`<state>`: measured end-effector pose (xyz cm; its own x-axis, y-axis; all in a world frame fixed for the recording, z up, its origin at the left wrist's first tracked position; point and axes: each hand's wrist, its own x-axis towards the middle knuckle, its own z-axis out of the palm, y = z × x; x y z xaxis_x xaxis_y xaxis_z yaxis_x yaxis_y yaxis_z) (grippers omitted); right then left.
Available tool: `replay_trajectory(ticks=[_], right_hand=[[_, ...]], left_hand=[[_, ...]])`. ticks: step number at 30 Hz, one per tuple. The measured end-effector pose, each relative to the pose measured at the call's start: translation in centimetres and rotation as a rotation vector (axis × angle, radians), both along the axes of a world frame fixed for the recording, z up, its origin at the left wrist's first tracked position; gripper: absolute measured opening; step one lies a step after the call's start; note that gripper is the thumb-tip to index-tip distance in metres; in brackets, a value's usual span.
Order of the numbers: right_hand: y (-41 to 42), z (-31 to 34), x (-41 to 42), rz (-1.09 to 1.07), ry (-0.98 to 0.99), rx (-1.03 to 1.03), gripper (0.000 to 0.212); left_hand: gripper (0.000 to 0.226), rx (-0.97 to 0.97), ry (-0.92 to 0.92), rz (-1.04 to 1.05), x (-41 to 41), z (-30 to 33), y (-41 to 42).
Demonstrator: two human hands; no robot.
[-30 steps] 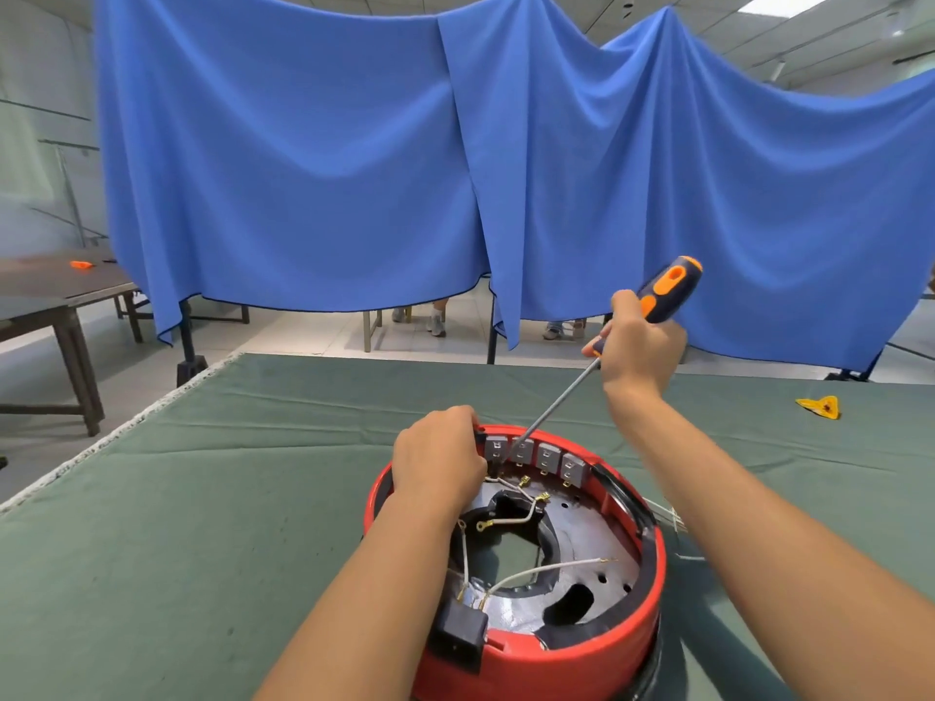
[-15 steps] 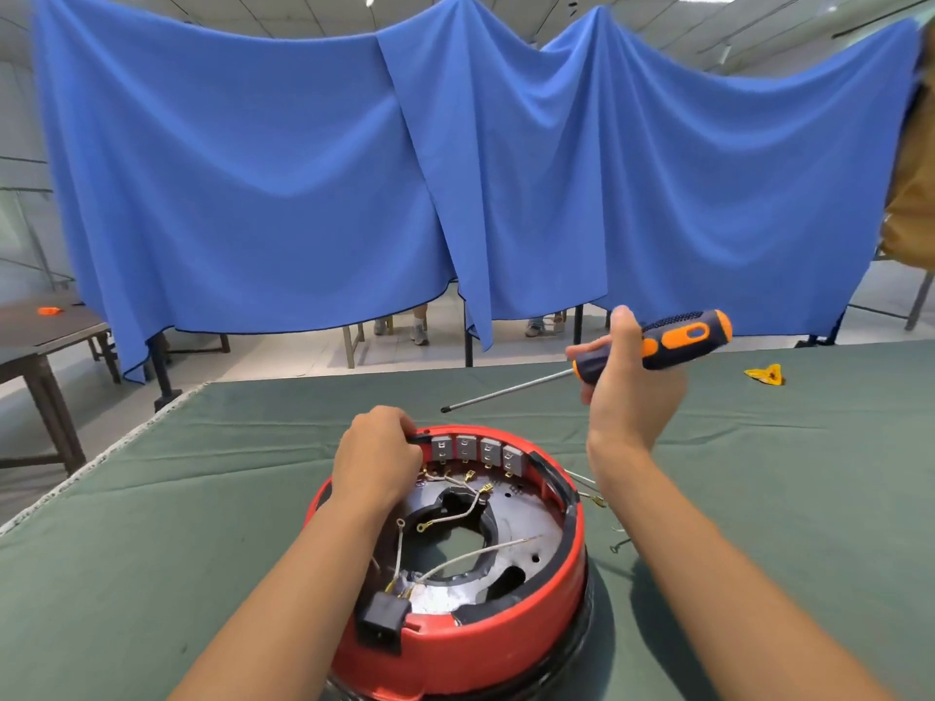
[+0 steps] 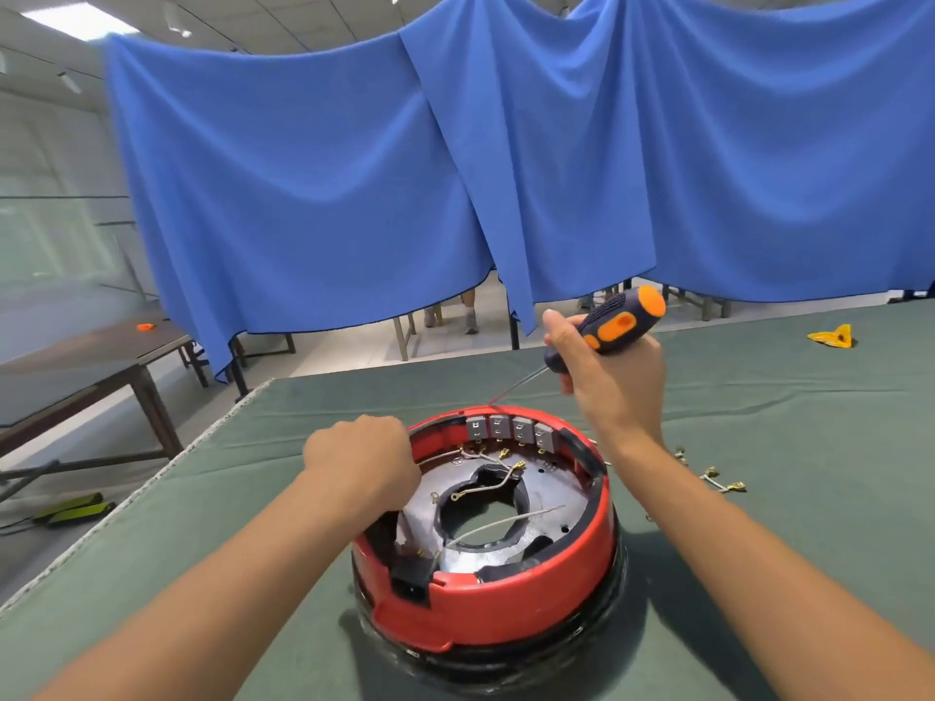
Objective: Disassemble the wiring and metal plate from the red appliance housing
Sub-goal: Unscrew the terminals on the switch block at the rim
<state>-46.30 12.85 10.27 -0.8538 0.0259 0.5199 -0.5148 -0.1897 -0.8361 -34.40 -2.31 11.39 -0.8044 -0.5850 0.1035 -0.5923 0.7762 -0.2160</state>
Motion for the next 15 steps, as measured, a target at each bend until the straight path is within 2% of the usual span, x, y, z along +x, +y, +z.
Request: replay_trajectory(ticks=[3,6,9,12,15], right_hand=[[0.2,0.6,0.4,0.036,0.003,0.022,0.027],[0.5,1.2,0.8,0.062,0.014,0.014,0.025],[1.1,1.8,0.8,0.050,0.033,0.075,0.025],[1.6,2.4,0.7,0.073,-0.001,0.034,0.021],[1.8,2.8,0.6,0.105,-0.055,-0.046,0.021]], left_hand=[[0.003,-0.027,-0.090,0.003,0.6,-0.4,0.1],[0.020,-0.121,-0.071,-0.062,0.6,-1.0,-0.2],[0.017,-0.156,-0.033,-0.132,0.1,-1.1,-1.4],[0.025,-0.113,0.021,-0.195,-1.0,-1.1,-3.2],[0.037,0.033,0.093,-0.273,-2.0,-1.1,-4.1]])
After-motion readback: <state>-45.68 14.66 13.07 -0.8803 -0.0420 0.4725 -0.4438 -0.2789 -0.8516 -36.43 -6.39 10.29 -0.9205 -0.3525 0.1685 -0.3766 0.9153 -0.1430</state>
